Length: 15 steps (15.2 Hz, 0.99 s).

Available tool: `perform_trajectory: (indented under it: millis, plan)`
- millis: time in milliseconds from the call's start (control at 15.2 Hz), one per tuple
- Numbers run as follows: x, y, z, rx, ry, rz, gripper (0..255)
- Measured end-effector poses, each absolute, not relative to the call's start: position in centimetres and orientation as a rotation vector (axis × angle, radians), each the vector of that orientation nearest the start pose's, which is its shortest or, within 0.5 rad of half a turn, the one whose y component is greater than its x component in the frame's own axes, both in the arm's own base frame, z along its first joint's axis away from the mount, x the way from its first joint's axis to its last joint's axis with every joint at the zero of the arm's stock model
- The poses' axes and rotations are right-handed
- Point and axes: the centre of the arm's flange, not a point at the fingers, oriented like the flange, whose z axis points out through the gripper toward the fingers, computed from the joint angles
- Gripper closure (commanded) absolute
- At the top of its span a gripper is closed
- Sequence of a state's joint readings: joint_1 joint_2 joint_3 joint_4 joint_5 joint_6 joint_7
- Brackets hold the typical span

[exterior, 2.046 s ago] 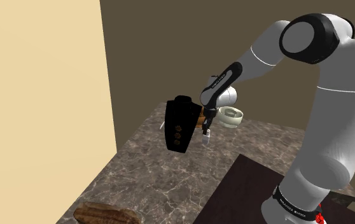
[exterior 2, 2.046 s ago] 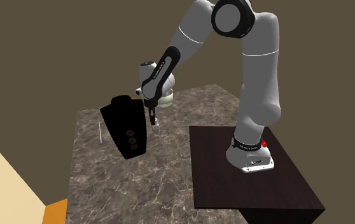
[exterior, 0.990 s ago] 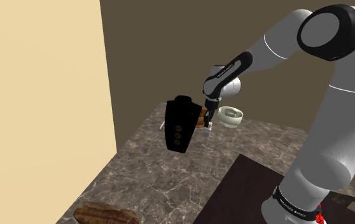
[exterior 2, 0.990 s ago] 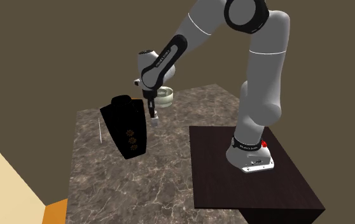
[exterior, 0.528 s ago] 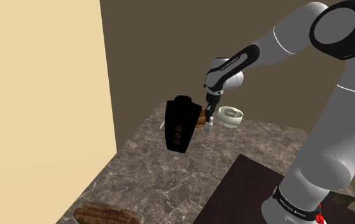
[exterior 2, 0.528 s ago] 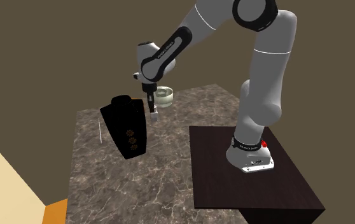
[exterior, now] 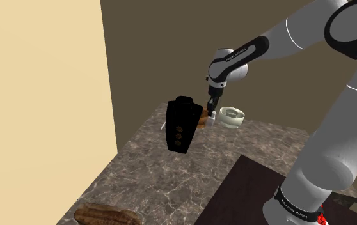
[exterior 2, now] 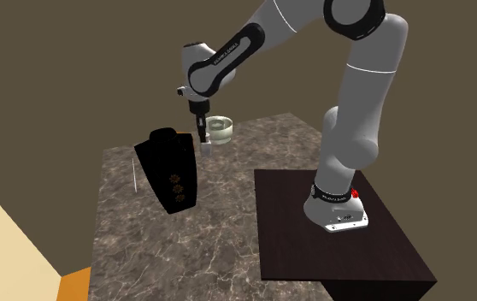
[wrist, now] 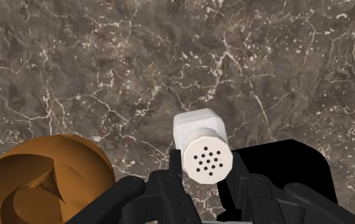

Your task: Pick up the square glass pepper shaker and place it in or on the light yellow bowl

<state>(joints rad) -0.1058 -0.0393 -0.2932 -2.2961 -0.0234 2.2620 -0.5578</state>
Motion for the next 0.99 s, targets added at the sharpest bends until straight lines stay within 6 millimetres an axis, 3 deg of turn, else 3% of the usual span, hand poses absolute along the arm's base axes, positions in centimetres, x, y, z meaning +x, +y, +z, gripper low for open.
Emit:
perform_trajectory:
  millis: [528, 990]
  plan:
    - [46.7, -20.3, 40.4, -3.137, -0.273, 0.000, 255]
    - [46.8, -29.1, 41.5, -3.137, -0.270, 0.000, 255]
